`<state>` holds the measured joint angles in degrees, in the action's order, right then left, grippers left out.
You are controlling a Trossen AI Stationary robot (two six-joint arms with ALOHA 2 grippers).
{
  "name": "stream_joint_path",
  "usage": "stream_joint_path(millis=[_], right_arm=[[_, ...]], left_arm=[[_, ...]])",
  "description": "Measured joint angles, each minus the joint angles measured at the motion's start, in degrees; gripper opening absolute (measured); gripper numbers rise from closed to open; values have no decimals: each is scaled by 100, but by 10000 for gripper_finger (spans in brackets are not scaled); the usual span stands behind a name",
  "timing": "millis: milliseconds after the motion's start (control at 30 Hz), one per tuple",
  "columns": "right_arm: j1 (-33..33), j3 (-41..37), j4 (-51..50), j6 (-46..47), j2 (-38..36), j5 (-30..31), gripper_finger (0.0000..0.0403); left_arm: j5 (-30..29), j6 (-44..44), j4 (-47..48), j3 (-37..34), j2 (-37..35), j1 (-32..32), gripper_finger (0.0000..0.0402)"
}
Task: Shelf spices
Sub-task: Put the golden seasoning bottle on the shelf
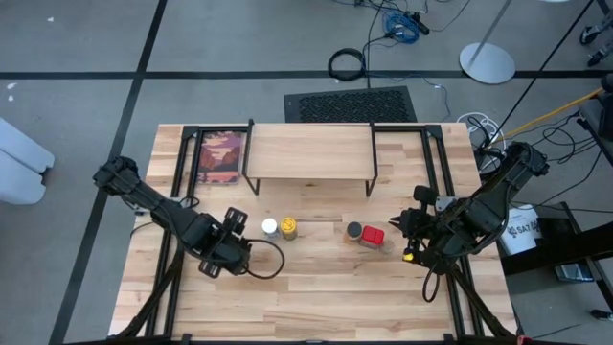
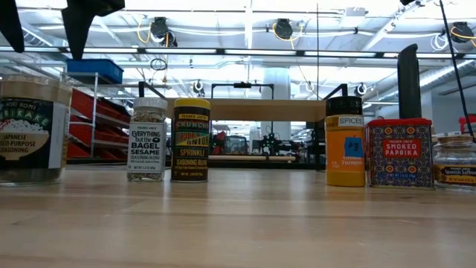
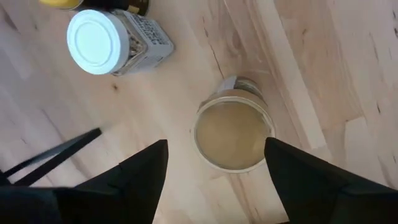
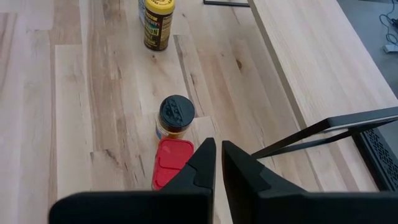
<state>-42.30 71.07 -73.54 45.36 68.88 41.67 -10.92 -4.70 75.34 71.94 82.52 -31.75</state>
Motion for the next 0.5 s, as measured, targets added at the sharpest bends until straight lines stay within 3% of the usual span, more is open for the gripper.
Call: stream_joint_path(millis=[100,300,500], right_arm=[[0,0,2,3,0,0,16],[0,0,2,18,0,0,16],[0,0,2,27,0,-3,16]], left_arm=[[55,-705,30,3,0,-19,277],[607,-3286,-91,37,-4,110,277],[320,-4722,-279,37,-4,-241,280]])
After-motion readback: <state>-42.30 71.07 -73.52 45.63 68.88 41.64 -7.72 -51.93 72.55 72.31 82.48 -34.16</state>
